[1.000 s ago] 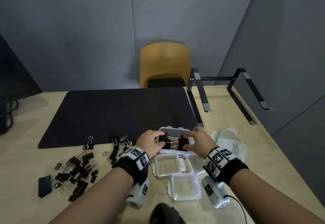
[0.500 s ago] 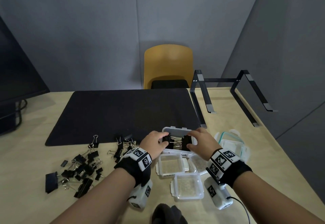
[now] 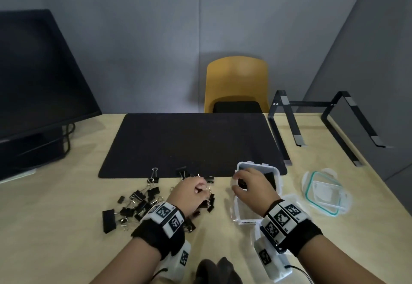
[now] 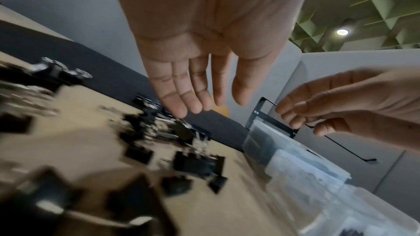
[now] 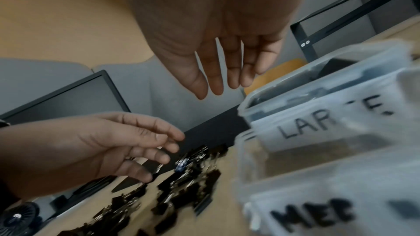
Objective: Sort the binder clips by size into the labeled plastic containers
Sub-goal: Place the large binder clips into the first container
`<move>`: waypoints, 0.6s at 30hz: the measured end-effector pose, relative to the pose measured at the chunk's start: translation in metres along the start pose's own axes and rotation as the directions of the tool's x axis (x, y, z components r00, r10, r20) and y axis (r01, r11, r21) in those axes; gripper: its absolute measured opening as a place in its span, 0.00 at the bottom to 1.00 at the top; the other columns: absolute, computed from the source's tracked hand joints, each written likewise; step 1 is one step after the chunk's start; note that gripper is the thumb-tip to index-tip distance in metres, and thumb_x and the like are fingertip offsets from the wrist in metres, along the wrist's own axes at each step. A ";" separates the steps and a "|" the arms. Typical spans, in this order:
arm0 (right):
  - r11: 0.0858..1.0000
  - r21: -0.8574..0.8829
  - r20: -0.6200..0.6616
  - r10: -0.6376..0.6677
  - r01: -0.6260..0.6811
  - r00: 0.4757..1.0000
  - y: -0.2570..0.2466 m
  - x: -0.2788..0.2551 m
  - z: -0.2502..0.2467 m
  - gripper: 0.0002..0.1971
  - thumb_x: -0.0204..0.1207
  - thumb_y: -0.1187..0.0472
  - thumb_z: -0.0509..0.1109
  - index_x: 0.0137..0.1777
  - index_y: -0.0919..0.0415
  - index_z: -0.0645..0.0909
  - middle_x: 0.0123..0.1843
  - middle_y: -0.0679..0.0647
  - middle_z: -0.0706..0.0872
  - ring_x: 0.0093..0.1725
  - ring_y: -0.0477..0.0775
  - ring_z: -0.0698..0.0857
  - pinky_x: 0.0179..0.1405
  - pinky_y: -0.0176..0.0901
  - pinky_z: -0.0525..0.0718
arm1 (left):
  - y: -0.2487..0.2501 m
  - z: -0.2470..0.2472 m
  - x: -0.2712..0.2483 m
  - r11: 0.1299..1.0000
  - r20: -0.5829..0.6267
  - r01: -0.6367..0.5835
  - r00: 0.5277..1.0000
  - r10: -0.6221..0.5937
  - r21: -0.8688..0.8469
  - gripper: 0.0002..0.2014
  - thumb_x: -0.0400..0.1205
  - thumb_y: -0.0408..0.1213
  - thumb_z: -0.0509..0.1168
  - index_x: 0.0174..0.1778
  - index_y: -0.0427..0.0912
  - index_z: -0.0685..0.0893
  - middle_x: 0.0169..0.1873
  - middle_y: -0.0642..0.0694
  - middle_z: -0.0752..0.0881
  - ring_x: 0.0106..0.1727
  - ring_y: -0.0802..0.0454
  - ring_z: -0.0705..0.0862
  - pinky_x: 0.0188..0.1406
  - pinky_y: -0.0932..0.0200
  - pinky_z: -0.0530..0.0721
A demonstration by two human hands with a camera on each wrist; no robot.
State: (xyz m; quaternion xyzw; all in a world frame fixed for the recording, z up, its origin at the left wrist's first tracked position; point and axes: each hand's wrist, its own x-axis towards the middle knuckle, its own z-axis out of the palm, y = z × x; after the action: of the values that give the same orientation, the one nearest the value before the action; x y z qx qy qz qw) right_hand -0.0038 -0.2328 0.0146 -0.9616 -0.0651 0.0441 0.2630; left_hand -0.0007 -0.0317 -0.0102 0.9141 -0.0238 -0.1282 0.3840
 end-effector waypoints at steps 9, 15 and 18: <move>0.997 0.073 0.167 -0.040 0.028 0.985 -0.056 -0.013 0.051 0.12 0.76 0.58 0.67 0.59 0.56 0.83 0.57 0.52 0.82 0.57 0.50 0.81 0.58 0.35 0.76 | -0.077 -0.067 -0.026 0.987 0.013 0.102 0.994 -0.104 0.122 0.06 0.78 0.38 0.67 0.50 0.51 0.84 0.48 0.52 0.83 0.49 0.56 0.80 0.56 0.59 0.79; 0.997 0.061 0.261 -0.054 0.040 0.964 -0.084 -0.024 0.085 0.13 0.75 0.58 0.66 0.59 0.54 0.82 0.58 0.52 0.82 0.60 0.50 0.79 0.58 0.37 0.76 | -0.115 -0.091 -0.035 0.966 0.001 0.137 0.990 -0.141 0.220 0.13 0.76 0.35 0.67 0.55 0.50 0.86 0.54 0.48 0.81 0.55 0.51 0.80 0.58 0.58 0.78; 0.997 0.061 0.290 -0.066 0.050 0.955 -0.096 -0.026 0.098 0.14 0.77 0.57 0.65 0.61 0.53 0.80 0.59 0.50 0.81 0.61 0.49 0.78 0.60 0.39 0.76 | -0.136 -0.103 -0.040 0.944 -0.022 0.192 0.981 -0.193 0.268 0.18 0.75 0.35 0.66 0.61 0.51 0.83 0.60 0.45 0.79 0.62 0.47 0.77 0.64 0.56 0.76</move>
State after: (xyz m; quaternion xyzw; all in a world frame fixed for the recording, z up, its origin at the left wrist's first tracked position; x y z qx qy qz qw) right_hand -0.0513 -0.1056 -0.0185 -0.9350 -0.1303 0.1796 0.2768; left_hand -0.0205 0.1412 -0.0288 0.9554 0.0475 -0.1624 0.2419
